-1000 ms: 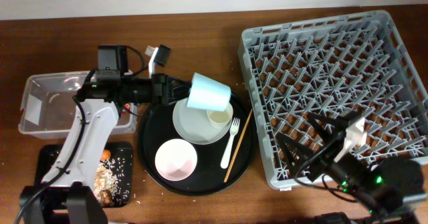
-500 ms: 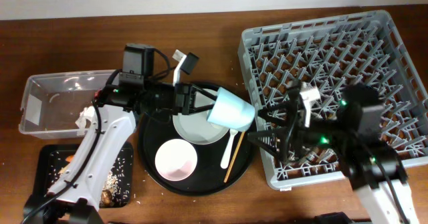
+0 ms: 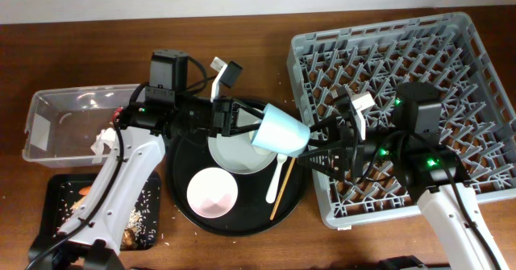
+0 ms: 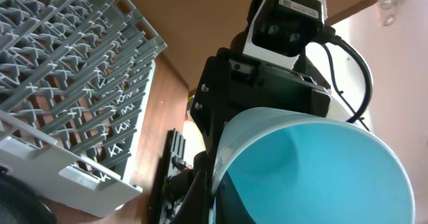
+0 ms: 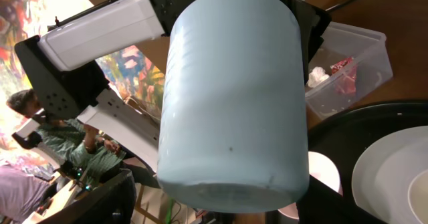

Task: Sort waste into correct bins and load items into the dishwasher rack
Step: 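Pass the blue cup from the left gripper to the right gripper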

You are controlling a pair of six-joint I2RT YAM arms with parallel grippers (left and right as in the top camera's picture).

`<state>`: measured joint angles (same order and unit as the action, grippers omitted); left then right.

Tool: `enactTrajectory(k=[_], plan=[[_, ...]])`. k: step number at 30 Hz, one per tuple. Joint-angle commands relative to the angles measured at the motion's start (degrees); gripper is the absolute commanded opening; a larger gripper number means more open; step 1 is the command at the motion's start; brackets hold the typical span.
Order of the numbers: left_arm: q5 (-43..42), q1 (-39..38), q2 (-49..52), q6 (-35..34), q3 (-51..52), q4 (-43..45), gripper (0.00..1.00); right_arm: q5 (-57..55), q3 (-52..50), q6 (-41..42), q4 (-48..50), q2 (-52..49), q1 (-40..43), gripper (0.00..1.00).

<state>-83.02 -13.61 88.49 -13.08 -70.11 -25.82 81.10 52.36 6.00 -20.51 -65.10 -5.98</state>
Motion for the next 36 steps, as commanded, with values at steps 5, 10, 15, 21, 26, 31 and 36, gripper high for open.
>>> enactTrajectory(k=[5, 10, 15, 21, 26, 31, 36], plan=[[5.05, -2.91, -1.42, -0.33, -0.57, 0.35, 0.01, -3.76, 0.70, 0.07, 2.01, 0.13, -3.04, 0.75], [5.07, -3.13, -1.42, -0.31, -0.55, 0.33, 0.00, -3.78, 0.70, 0.24, 2.43, 0.11, -3.02, 0.53], [5.07, -3.13, -1.42, -0.31, -0.55, -1.22, 0.01, -3.78, 0.70, 3.72, 7.56, 0.11, -2.97, 0.40], [5.07, -3.28, -1.42, -0.26, -0.55, -3.43, 0.01, -4.22, 0.70, 8.04, 13.09, 0.11, -2.97, 0.39], [10.34, -3.26, -1.42, -0.11, -0.55, -6.43, 0.01, -7.50, 0.70, 8.09, 14.82, 0.11, -2.95, 0.39], [18.34, -1.14, -1.42, -0.11, -0.55, -6.38, 0.09, -11.54, 0.70, 8.04, 14.75, 0.11, -2.91, 0.39], [19.47, 1.11, -1.42, -0.13, -0.55, -6.43, 0.46, -17.09, 0.70, 8.02, 13.38, 0.11, -2.91, 0.38]])
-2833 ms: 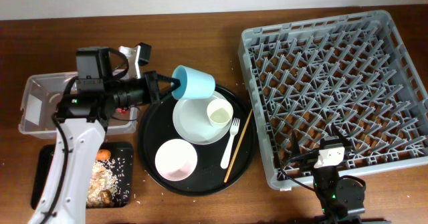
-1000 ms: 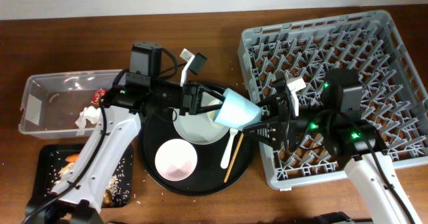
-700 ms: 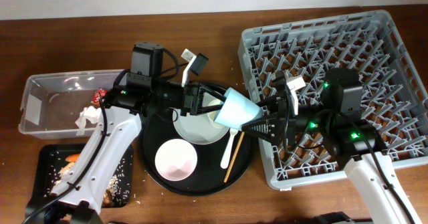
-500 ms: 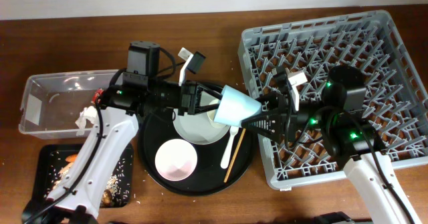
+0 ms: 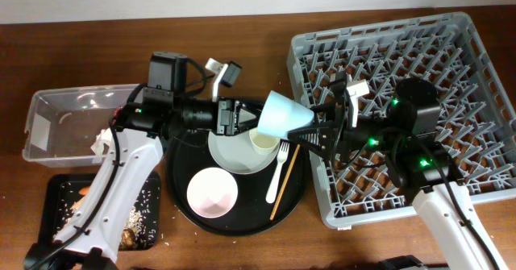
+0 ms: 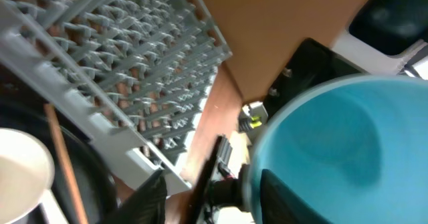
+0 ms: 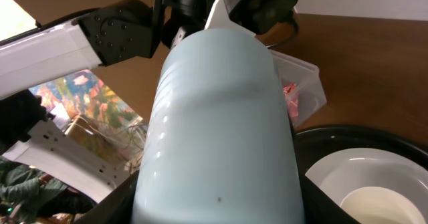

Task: Sort waste into correct bins and load items into the dishwasher rack
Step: 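Pass the blue cup from the left gripper to the right gripper, then lower the blue cup upside down into the gray rack with right gripper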

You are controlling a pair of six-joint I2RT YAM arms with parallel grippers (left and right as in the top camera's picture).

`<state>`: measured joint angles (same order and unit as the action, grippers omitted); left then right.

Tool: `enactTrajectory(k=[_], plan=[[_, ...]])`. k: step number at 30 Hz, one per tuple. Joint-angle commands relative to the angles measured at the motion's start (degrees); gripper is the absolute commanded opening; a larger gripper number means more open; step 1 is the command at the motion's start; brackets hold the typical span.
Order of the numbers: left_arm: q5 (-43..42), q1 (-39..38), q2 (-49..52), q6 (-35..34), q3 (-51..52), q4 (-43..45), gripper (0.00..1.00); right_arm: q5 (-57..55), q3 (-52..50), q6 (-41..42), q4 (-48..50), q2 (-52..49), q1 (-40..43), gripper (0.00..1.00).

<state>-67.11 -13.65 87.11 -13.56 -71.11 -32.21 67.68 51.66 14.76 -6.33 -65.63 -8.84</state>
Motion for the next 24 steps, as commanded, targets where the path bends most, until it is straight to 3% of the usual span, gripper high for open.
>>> enactTrajectory(k=[1, 6, 9, 11, 12, 15, 21, 24], plan=[[3.85, 1.95, -0.04, 0.35, 0.46, -0.07, 0.46, -5.20, 1.40, -0.79, -1.97, 0.63, -0.04, 0.36], [8.13, 3.34, -0.04, 0.39, 0.46, -4.74, 0.46, -8.68, 2.45, -1.60, -6.82, 0.66, 3.65, 0.36], [12.76, 3.32, -0.04, 0.42, 0.46, -7.48, 0.45, -15.28, 7.54, -5.14, -17.33, 0.63, 7.48, 0.36], [17.68, 3.32, -0.04, 0.39, 0.46, -9.03, 0.46, -33.57, 15.37, -11.50, -33.97, 0.61, 9.29, 0.36], [19.63, 3.32, -0.04, 0.39, 0.46, -9.40, 0.45, -42.97, 18.34, -11.61, -39.12, 0.52, 9.27, 0.35], [26.60, 3.32, -0.04, 0.37, 0.46, -10.10, 0.46, -56.87, 25.53, -13.38, -48.83, -0.81, 9.22, 0.35], [48.00, 3.32, -0.04, 0.11, 0.46, -13.64, 0.45, -57.20, 26.99, -14.14, -54.82, -10.34, 9.14, 0.33], [54.40, 3.32, -0.04, -0.11, 0.46, -11.34, 0.54, -57.64, 27.02, -14.40, -54.75, -16.46, 6.29, 0.32]])
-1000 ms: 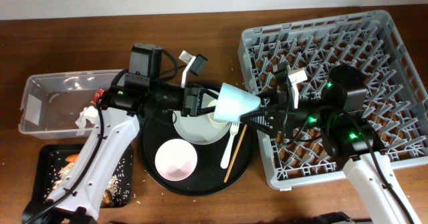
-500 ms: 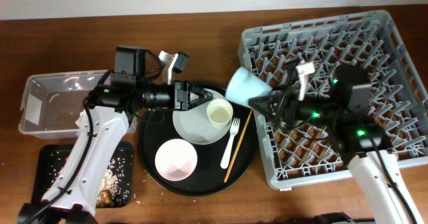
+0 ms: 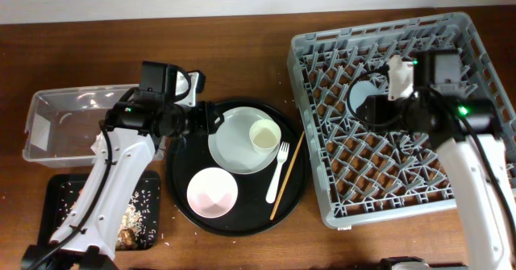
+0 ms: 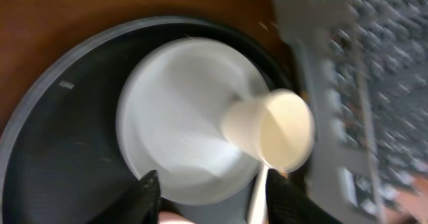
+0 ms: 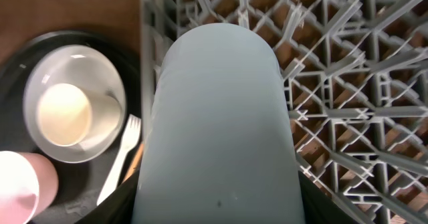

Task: Sort waste into correct bins and load items into the dishwasher rack
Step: 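Lower the blue cup upside down into the gray rack with right gripper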

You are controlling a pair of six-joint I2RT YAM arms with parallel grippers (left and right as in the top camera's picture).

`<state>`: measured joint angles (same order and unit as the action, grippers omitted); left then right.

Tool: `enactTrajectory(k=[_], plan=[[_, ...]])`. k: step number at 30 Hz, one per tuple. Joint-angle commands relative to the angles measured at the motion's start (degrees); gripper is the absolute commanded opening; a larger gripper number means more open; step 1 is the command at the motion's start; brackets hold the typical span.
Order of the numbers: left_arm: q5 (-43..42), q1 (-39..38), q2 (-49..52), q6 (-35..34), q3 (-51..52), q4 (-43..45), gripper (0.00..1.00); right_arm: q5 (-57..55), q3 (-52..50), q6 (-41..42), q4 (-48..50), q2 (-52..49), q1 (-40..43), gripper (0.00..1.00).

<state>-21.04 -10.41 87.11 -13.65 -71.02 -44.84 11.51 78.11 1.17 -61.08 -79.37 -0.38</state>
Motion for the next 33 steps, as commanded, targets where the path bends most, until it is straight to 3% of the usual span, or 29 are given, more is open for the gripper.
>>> enactTrajectory(k=[1, 5, 8, 10, 17, 23, 33], plan=[[8.72, 0.09, -0.04, 0.00, 0.37, 1.40, 0.56, -2.25, 0.57, -0.79, 0.00, -4.07, -3.32, 0.32], [8.70, 0.09, -0.02, 0.00, 0.37, 0.74, 0.49, -4.74, 0.57, -0.31, -0.72, -9.27, -8.04, 0.28], [8.70, 0.09, -0.02, 0.02, 0.37, 0.02, 0.31, -4.72, 0.61, -0.07, -1.14, -9.77, -8.61, 0.28], [8.68, 0.09, -0.02, 0.00, 0.37, -0.26, 0.29, -4.74, 2.08, -0.07, -3.10, -9.77, -8.61, 0.28], [8.70, 0.09, -0.02, 0.00, 0.37, -1.14, 0.06, -4.70, 8.04, 1.25, -16.68, -9.86, -8.61, 0.25], [8.70, 0.09, -0.02, 0.00, 0.37, -1.36, 0.01, -4.72, 3.15, 1.18, -14.97, -10.05, -8.61, 0.13], [8.70, 0.09, -0.02, 0.00, 0.37, -2.38, 0.01, -4.70, -4.81, 1.18, -8.57, -10.10, -8.61, 0.13]])
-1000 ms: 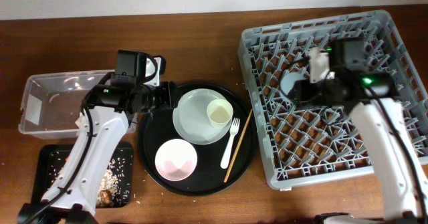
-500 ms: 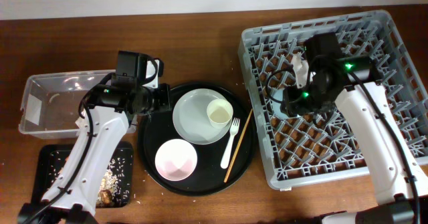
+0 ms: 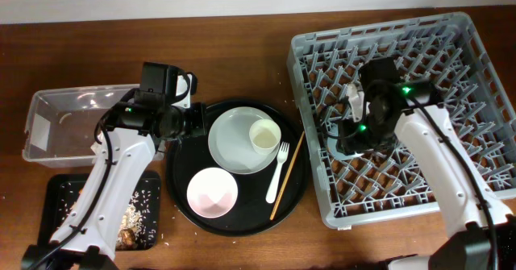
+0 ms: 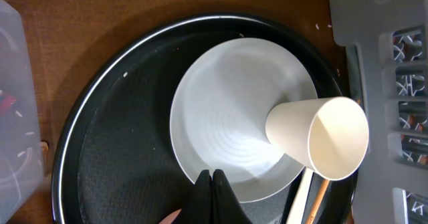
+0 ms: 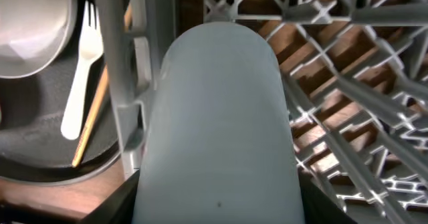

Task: Sort waste into correct bins and load items into the dishwasher rack
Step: 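Lower the blue cup upside down into the gray rack with right gripper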

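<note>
A pale blue cup (image 5: 221, 117) fills the right wrist view, with my right gripper (image 5: 217, 207) shut on it. It hangs just over the left part of the grey dishwasher rack (image 3: 476, 76). In the overhead view the right gripper (image 3: 355, 135) covers the cup. My left gripper (image 4: 214, 187) is shut on nothing over the black round tray (image 4: 100, 150); from overhead the left gripper (image 3: 200, 121) is at the tray's left rim. On the tray lie a white plate (image 3: 234, 145) with a paper cup (image 3: 264, 135), a pink bowl (image 3: 212, 192), a white fork (image 3: 278, 169) and a wooden stick (image 3: 289, 173).
A clear plastic bin (image 3: 56, 109) holding scraps stands at the far left. Below it sits a small black tray (image 3: 72, 213) with food waste and rice. The rack's left wall (image 5: 120, 83) runs close beside the held cup.
My right gripper has carried the blue cup from the rack's middle back to its left part and lower. My left gripper, open before, has shut; its arm has hardly moved.
The blue cup was first held in the air over the tray between both grippers, and stayed so a moment later. Then my right gripper alone held it over the rack, with my left gripper open at the tray's left rim. Now the cup is low at the rack's left.
</note>
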You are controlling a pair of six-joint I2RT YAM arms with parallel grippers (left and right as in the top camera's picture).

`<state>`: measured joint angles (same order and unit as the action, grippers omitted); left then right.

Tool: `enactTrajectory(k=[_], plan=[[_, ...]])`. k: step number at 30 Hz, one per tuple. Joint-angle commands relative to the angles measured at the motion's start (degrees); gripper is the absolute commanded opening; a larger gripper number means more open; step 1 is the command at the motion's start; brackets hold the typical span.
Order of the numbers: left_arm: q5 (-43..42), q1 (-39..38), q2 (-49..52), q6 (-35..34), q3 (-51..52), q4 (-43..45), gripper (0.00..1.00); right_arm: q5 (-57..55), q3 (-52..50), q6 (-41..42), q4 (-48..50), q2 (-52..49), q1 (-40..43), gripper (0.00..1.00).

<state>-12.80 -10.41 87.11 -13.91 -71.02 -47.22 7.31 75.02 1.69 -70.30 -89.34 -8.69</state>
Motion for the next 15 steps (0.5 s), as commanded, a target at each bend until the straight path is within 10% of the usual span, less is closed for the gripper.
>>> enactTrajectory(k=[1, 9, 12, 15], plan=[[0.46, 0.09, -0.02, 0.26, 0.37, 0.00, 0.00, -0.48, -3.82, 0.68, 2.71, -0.13, -0.31, 0.17], [0.46, 0.09, -0.02, 0.28, 0.37, 0.00, 0.02, -0.31, -4.92, 0.68, 4.37, -0.13, -0.31, 0.52], [0.46, 0.09, -0.02, 0.28, 0.37, 0.00, 0.16, -0.28, -4.98, 0.66, 4.39, -0.13, -0.31, 0.87], [0.48, 0.09, -0.02, 0.28, 0.37, 0.00, 0.16, -0.31, -4.94, 0.66, 4.37, -0.13, -0.31, 0.90]])
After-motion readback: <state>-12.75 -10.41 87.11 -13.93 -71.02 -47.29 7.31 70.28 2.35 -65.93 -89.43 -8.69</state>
